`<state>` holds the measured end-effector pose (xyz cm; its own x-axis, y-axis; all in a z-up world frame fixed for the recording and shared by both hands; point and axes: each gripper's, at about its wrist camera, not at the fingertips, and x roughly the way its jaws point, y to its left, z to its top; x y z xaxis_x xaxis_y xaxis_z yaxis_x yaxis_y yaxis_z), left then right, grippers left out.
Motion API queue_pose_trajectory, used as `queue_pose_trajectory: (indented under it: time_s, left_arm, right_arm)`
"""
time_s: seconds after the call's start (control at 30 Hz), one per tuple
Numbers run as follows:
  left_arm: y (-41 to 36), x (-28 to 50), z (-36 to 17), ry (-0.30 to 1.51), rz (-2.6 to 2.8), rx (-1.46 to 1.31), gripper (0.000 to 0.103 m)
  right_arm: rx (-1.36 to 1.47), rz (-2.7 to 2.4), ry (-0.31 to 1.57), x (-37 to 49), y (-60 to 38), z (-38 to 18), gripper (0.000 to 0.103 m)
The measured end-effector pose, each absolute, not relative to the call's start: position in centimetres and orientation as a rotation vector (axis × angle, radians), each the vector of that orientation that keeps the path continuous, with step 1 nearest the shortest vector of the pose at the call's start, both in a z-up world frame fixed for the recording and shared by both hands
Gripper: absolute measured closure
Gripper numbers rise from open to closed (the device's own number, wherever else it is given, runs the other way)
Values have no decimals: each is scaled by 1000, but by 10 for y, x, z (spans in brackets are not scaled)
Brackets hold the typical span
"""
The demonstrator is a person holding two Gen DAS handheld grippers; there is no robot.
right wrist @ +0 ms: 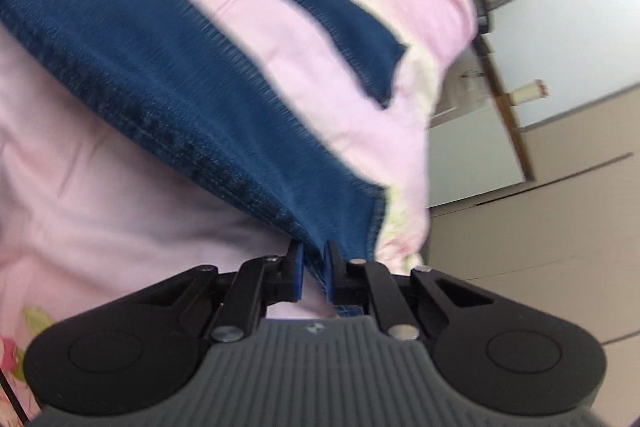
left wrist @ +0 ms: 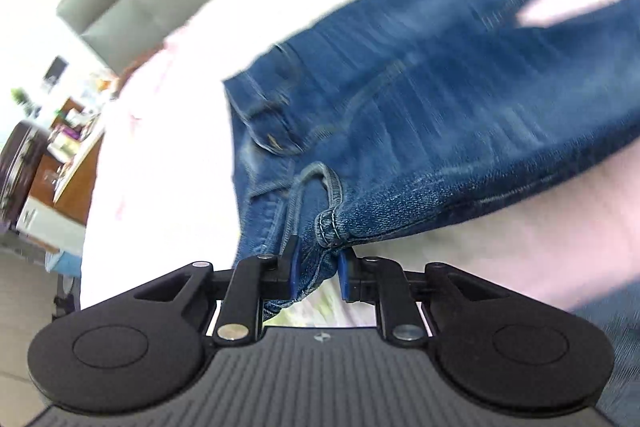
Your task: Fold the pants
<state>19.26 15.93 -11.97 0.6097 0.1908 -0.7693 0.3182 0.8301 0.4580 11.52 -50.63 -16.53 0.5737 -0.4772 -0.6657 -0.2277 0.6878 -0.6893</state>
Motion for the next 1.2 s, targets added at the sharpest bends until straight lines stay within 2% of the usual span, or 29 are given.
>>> queue_pose_trajectory:
  time_s: [0.27,0.53,0.67,0.9,1.07,1.2]
  left_arm:
    - [158,238,-53,841,16,516,87]
    - [140,331,-37,843,57,527,88]
    - [130,382,-50,857,80,561,88]
    - [112,466,-111,953,95,666,89]
    - [108,490,-156,1026,87,711,89]
    - [113,489,-171,1017,89,691,89]
  right_arm:
    - [-802,-313,850,167,-500,-92,103]
    - [-831,-380,856,279,-503,-76,103]
    - [-842,-379,902,352,-510,-87,103]
    - [-926,-373,964,474,-502,-134,103]
    - [-1002,-341,1017,523,-494,-176,103]
    - [-1052,-340,1035,537,-491,-201,103]
